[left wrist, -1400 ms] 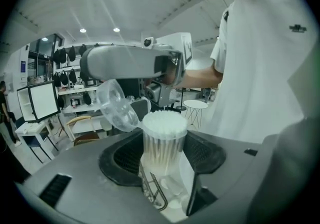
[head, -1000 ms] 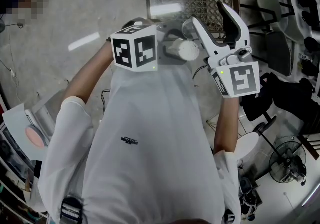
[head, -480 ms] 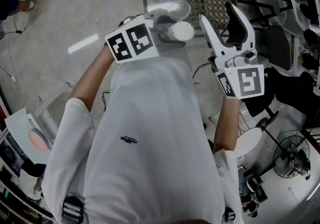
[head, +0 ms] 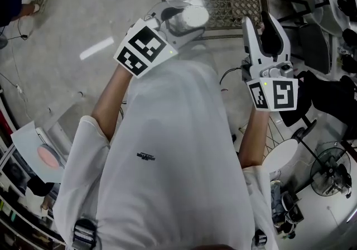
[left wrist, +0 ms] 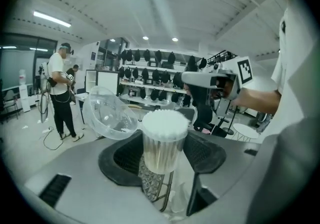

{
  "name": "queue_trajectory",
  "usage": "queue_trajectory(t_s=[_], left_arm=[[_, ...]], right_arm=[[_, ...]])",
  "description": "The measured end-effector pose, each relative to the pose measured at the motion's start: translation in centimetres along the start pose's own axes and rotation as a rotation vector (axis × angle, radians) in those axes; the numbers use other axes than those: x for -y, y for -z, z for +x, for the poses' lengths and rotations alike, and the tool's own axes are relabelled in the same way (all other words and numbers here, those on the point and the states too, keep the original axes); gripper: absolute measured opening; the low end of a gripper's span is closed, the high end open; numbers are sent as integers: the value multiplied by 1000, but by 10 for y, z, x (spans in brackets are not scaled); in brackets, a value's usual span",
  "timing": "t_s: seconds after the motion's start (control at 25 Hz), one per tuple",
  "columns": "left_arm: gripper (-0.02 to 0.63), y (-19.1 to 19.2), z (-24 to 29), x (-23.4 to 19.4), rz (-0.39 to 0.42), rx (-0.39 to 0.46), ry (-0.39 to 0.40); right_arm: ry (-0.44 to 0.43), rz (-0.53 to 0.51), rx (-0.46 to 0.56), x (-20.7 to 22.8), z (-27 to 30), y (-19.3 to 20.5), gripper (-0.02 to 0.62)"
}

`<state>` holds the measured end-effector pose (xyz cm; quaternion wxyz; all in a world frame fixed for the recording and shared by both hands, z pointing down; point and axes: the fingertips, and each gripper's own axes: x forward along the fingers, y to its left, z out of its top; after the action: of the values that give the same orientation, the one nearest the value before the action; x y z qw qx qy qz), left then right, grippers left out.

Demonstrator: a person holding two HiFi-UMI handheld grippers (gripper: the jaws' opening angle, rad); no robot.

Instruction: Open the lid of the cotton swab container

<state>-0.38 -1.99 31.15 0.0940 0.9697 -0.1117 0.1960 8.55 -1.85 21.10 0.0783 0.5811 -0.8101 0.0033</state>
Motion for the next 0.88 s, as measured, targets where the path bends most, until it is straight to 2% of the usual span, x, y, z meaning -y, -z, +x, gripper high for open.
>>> queue_trajectory(t_s=[0.12, 0.2, 0.44, 0.56, 0.88], left_arm=[[244, -6, -3, -6, -29, 30, -71], [245, -9, -6, -14, -67, 65, -123], [245, -16, -23, -40, -169, 170, -255], [245, -16, -28, -43, -190, 192, -289], [245, -15, -33, -39, -175, 195, -334]], right_arm=[[48, 23, -6, 4, -3, 11, 125], [79, 43, -11, 5, -3, 17, 89], [165, 94, -7, 9, -4, 29, 37], [184, 103, -27, 9, -5, 38, 31], [191, 121, -43, 10, -9, 52, 31]])
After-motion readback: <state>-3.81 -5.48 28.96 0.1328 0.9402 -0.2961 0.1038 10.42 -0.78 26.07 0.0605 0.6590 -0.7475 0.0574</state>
